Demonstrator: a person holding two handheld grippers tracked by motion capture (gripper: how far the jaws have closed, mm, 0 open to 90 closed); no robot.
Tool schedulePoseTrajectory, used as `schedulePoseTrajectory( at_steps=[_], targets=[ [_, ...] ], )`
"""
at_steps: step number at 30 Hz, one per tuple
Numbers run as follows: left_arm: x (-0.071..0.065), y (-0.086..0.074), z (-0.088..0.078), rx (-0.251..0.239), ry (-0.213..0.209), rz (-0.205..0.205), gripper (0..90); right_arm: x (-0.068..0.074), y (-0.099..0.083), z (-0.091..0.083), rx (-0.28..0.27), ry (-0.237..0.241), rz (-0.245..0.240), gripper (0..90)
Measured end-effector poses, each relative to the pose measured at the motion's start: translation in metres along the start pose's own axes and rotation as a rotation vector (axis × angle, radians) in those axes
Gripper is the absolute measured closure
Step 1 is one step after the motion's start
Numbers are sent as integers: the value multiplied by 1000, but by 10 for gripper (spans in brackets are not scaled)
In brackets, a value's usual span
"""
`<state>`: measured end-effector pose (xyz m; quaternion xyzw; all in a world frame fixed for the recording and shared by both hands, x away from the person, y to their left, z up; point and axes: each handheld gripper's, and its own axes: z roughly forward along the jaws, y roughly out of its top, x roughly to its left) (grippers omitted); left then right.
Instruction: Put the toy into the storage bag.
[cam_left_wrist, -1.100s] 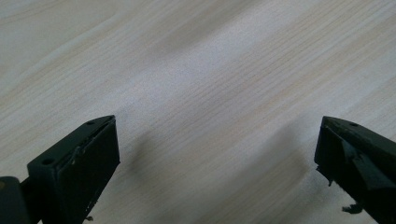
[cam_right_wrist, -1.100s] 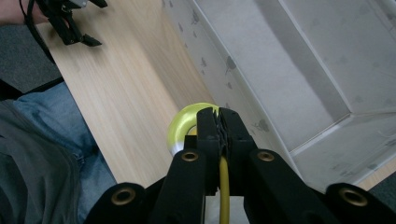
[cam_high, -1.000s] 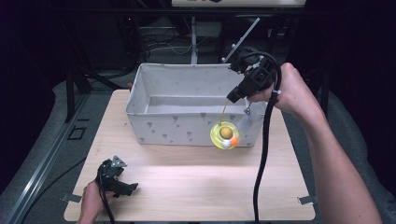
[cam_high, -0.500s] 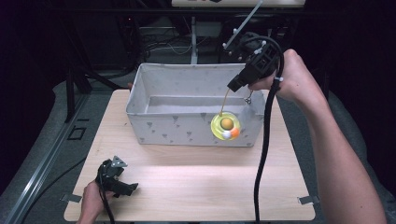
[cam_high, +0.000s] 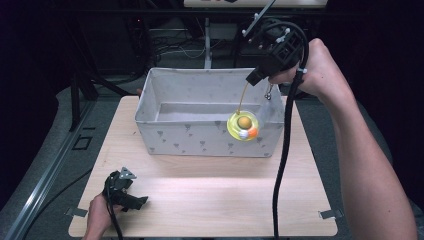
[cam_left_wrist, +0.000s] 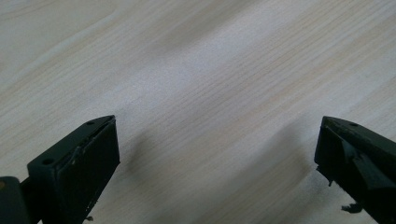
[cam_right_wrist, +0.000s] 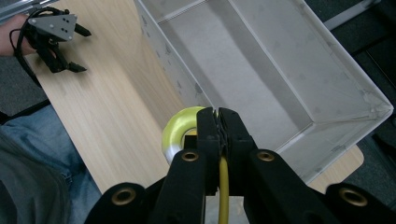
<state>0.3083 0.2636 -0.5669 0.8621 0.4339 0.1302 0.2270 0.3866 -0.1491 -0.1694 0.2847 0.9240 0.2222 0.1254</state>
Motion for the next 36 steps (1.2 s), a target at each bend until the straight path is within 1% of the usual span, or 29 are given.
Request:
schedulePoseTrajectory(
  at_steps=[3, 4, 7, 8, 10, 11, 12, 14, 18, 19, 22, 25, 27, 28, 29, 30, 31, 33, 35, 36],
  targets=[
    [0, 0, 0, -3, 0, -8, 2, -4, 3, -2, -10, -4, 9, 885],
    [0, 0, 0, 0, -1, -7, 2, -6, 4, -2, -9, -12, 9, 885],
    [-1, 0, 1, -1, -1, -2, 2, -11, 7, -1, -3, -15, 22, 885],
    [-1, 0, 1, -1, -2, -1, 2, -15, 8, -3, -15, -20, 35, 885],
    [0, 0, 0, -3, -3, -1, 2, -17, 9, -4, -15, -21, 37, 885],
    [0, -1, 0, -3, -4, 2, 2, -20, 11, -5, -18, -33, 44, 885],
    [0, -1, 0, 0, -4, 5, 2, -20, 11, -5, -18, -33, 44, 885],
    [0, -1, -1, -4, -4, 4, 2, -24, 12, -5, -20, -50, 53, 885],
    [-1, 0, 0, -2, -6, 5, 2, -32, 11, -6, -37, -55, 68, 885],
    [-1, 0, 0, -1, -3, 7, 2, -32, 11, -6, -37, -55, 68, 885],
    [-2, 0, 0, 1, -2, 8, 2, -36, 11, -6, -41, -68, 78, 885],
    [-2, -1, -1, -7, -2, 3, 2, -44, 10, -5, -47, -81, 97, 884],
    [-2, 0, -1, -6, -1, 4, 2, -46, 10, -4, -49, -81, 104, 884],
    [-2, 0, 0, -3, -4, 5, 2, -50, 9, -2, -54, -85, 117, 885],
    [-2, 0, 0, -3, -4, 5, 2, -50, 9, -2, -54, -85, 117, 885],
    [-2, 0, 0, -5, -4, 1, 2, -54, 8, 0, -52, -88, 127, 884],
    [-2, 0, 0, -4, -4, 5, 2, -54, 8, 0, -52, -88, 127, 884],
    [-2, 0, 0, 0, -5, 9, 2, -61, 8, 3, -53, -94, 144, 884],
    [-2, 0, 0, -4, -4, 4, 2, -64, 8, 4, -55, -93, 148, 884],
    [-2, 0, 0, -2, -5, 8, 2, -67, 7, 7, -54, -98, 163, 884]
  ],
)
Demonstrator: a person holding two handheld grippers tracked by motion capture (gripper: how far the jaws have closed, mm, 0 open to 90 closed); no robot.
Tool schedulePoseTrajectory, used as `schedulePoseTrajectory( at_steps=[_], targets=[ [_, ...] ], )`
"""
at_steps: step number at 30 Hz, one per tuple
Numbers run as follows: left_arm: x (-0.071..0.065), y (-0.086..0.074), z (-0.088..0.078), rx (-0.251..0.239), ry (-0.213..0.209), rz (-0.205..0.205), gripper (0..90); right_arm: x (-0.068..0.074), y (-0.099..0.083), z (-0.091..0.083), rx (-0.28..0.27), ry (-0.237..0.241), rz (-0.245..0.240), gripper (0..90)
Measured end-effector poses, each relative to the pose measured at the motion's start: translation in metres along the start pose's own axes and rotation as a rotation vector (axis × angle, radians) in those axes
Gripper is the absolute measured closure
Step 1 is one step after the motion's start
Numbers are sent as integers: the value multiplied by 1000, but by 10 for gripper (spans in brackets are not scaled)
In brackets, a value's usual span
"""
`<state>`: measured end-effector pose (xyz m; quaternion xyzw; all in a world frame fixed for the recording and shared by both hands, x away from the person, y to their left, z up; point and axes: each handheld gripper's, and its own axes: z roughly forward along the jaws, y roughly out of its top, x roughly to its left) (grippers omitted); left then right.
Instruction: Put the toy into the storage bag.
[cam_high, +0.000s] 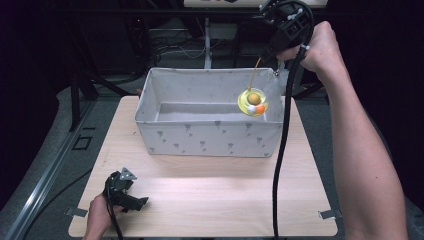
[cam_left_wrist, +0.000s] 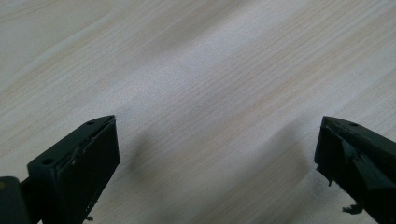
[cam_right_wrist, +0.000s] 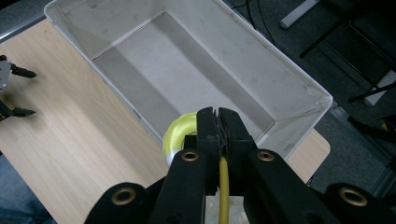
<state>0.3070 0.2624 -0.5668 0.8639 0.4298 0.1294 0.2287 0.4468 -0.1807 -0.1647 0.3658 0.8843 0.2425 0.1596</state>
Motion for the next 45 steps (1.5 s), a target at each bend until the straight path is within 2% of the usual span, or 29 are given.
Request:
schedulePoseTrajectory(
  at_steps=[14, 26, 37, 45],
  targets=[
    [0, 0, 0, 1, -1, 4, 2, -22, -3, 23, 19, -5, 48, 884],
    [-1, 0, 0, 3, -4, 8, 2, -39, -14, 46, 37, -1, 95, 884],
    [-1, 0, 1, 1, -5, 6, 2, -51, -26, 68, 60, 11, 129, 884],
    [-1, 0, 1, -2, -8, 2, 2, -53, -33, 82, 79, 15, 137, 884]
  ],
)
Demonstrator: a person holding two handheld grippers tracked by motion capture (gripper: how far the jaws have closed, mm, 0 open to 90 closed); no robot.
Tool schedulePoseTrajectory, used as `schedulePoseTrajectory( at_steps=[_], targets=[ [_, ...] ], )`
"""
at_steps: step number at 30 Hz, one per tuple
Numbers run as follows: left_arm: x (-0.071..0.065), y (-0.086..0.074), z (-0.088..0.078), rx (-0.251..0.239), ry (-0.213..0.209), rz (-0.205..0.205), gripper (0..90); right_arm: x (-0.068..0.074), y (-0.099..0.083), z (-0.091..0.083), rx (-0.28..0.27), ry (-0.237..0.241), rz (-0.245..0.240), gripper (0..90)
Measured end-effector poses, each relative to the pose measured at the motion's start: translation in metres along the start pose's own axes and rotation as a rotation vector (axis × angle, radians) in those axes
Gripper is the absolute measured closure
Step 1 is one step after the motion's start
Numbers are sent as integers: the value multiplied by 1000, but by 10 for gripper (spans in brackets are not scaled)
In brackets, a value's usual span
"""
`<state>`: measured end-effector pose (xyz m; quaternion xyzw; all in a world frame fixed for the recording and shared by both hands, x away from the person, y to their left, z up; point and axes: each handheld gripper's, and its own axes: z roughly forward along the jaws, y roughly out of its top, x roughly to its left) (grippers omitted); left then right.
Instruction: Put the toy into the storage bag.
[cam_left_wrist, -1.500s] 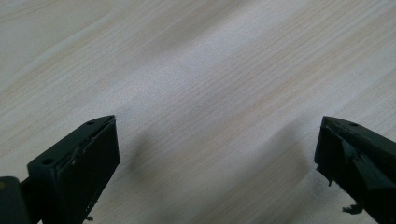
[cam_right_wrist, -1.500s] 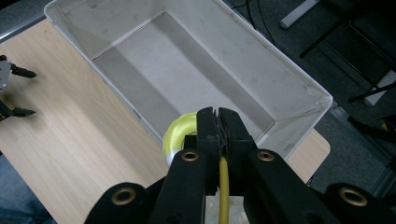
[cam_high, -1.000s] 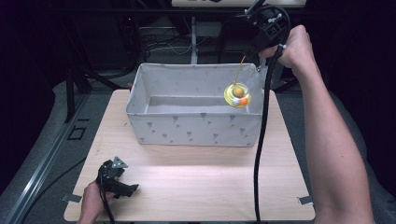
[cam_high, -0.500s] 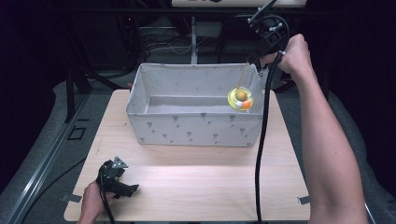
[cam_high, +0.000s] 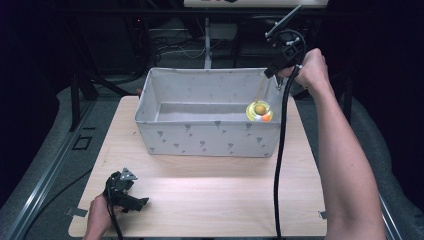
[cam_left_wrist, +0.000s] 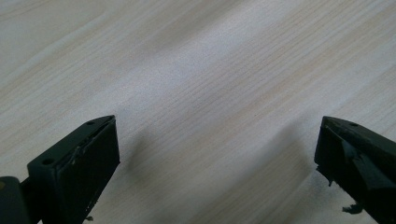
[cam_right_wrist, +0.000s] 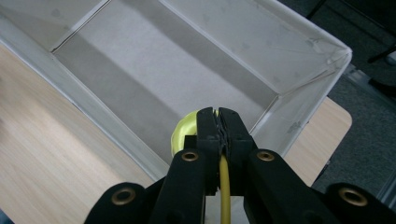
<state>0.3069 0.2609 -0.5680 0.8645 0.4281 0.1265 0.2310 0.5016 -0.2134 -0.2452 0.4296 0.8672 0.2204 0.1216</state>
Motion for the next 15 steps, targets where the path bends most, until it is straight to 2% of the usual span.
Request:
schedulePoseTrajectory(
  at_steps=[8, 15],
  targets=[
    [1, 0, 0, 5, 1, 7, 2, 0, -4, 16, 25, 10, 0, 884],
    [-1, 1, 0, 4, -1, 12, 2, 1, -10, 22, 38, 9, -17, 883]
  ],
)
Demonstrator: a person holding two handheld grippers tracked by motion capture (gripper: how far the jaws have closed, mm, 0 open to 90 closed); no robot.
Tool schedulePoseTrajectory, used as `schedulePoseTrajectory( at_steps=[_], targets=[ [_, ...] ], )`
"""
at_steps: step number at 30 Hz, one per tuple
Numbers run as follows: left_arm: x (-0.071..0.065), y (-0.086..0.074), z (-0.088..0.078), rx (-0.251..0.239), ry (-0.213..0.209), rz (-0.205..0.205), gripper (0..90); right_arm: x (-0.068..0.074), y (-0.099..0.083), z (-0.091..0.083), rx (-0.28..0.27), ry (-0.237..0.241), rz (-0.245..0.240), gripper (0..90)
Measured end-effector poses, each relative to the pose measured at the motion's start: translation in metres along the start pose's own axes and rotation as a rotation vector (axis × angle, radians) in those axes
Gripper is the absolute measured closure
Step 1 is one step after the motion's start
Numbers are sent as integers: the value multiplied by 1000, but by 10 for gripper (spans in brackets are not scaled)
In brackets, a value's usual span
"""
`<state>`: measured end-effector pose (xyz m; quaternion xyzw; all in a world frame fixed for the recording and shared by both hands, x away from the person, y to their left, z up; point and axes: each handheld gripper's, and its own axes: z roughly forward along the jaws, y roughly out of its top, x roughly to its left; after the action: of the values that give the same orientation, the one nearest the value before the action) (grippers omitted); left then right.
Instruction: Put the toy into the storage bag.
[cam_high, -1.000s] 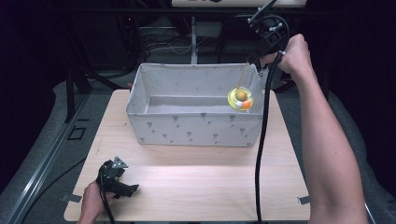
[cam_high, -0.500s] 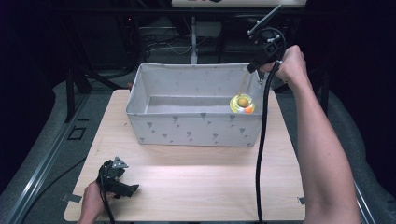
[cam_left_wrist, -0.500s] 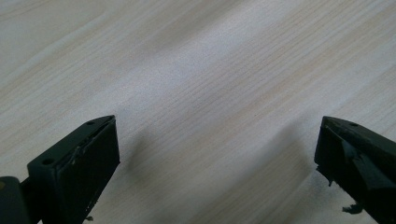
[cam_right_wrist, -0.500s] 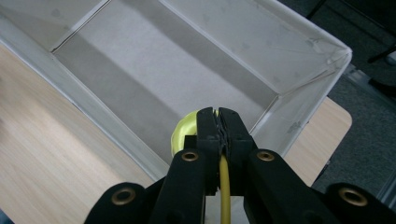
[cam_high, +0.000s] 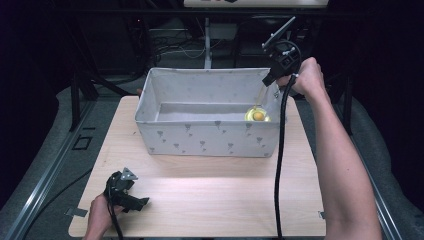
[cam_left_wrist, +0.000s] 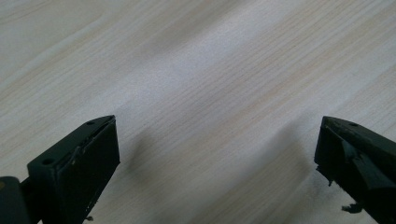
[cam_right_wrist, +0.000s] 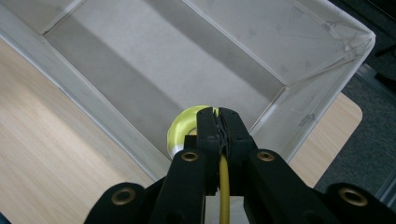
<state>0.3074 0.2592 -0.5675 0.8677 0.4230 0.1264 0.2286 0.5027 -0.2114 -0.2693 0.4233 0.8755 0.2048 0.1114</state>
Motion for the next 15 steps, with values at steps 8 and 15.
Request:
schedulePoseTrajectory(
  at_steps=[8, 15],
  targets=[
    [1, -1, -1, -1, 2, -2, 2, -3, -6, 11, 23, -1, 9, 883],
    [1, -1, -1, -3, 1, -2, 2, -2, -8, 20, 28, 5, 4, 883]
  ],
)
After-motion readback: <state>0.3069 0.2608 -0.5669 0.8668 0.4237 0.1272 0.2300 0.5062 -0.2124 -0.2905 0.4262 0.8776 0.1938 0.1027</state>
